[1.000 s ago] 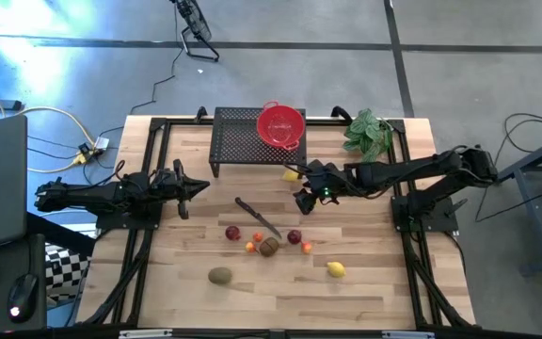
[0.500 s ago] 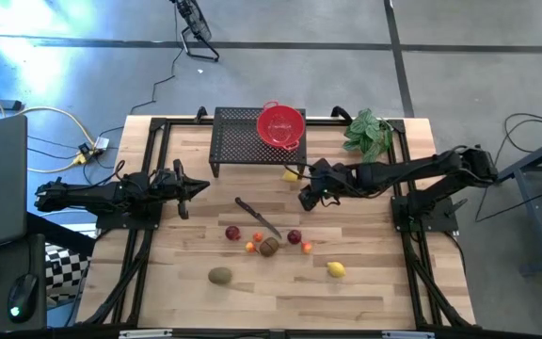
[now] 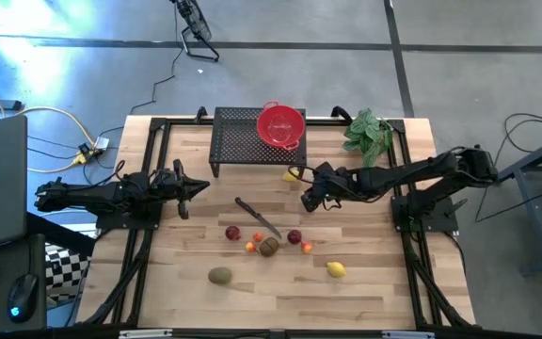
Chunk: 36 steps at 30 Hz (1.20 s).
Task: Pick & Place Fruit
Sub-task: Put the middle lemon into the colander on the shelf on the shelf
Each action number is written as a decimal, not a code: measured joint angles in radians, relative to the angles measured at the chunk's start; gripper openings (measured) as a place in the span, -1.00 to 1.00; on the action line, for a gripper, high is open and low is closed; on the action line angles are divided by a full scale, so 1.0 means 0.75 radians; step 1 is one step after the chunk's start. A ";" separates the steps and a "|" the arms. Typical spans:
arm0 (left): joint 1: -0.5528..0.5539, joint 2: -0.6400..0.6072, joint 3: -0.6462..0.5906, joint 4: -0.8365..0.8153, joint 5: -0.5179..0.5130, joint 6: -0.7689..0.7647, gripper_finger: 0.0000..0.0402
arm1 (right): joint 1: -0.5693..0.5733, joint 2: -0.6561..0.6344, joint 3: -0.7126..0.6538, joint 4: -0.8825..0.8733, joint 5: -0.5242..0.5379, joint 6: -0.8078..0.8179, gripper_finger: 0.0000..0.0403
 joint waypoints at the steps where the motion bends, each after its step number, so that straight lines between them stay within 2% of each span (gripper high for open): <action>1: 0.000 0.000 0.000 0.000 0.000 0.000 -1.00 | 0.000 0.001 -0.007 0.021 0.001 -0.016 0.19; 6: 0.000 0.000 0.000 0.000 0.000 0.000 -1.00 | -0.001 0.076 -0.003 0.126 -0.078 -0.061 0.18; 12: 0.000 0.001 0.000 0.000 0.000 0.000 -1.00 | 0.007 0.205 0.139 0.141 -0.257 -0.147 0.12; 16: 0.000 0.001 0.000 -0.001 0.000 0.000 -1.00 | 0.016 0.218 0.248 0.087 -0.229 -0.212 0.05; 22: 0.000 0.001 0.000 -0.001 0.000 0.000 -1.00 | 0.014 0.210 0.378 -0.181 -0.162 -0.220 -0.06; 28: 0.000 0.001 0.000 -0.001 0.000 0.000 -1.00 | 0.010 0.215 0.377 -0.314 -0.150 -0.187 -0.11; 36: 0.000 0.001 0.000 -0.001 0.000 0.000 -1.00 | 0.009 0.217 0.377 -0.309 -0.164 -0.335 -0.11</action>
